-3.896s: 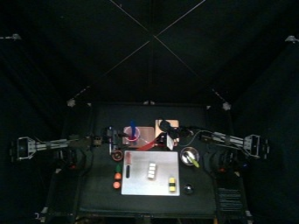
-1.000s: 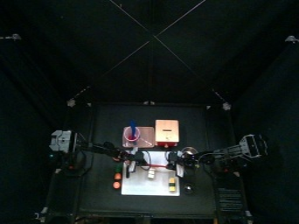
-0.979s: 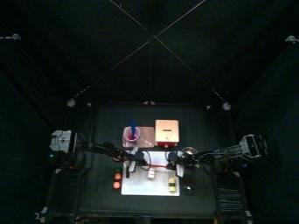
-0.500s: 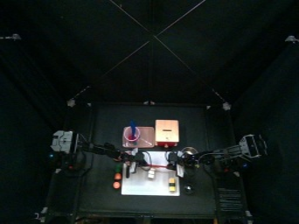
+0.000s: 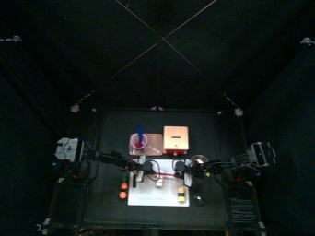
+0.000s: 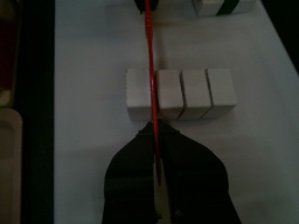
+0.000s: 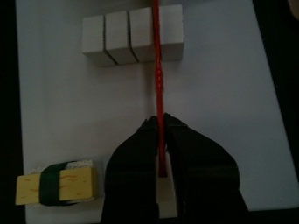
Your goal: Cut white sushi roll
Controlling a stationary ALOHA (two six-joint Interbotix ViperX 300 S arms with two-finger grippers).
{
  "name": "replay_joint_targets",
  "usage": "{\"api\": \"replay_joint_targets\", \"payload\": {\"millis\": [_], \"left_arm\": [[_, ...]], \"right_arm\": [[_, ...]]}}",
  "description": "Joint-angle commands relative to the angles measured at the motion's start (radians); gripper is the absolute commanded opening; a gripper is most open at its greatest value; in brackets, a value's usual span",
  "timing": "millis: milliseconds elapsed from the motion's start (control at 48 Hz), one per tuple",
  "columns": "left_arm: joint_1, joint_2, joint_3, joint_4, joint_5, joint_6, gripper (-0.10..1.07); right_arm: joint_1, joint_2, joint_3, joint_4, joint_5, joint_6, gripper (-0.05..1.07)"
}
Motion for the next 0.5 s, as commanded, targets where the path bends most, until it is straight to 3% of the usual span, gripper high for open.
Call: {"api": "replay_joint_targets", "payload": {"millis": [0,208,479], "left_arm": [[0.018,0.0,0.017,-0.005,0.038,0.009,0.34],[0.018,-0.04,0.014,-0.011,0.048,0.012,0.34],[-0.003,-0.158,0.014,-0.011,0.048,0.017,0.34]], "right_arm": [[0.011,0.012,0.005,0.0,0.008,-0.002,0.37],[0.002,-0.009,-0.003,-0.018,0.008,-0.003,0.37],[-0.002,-0.14,-0.003,-0.071,0.044,-0.002,0.37]]}}
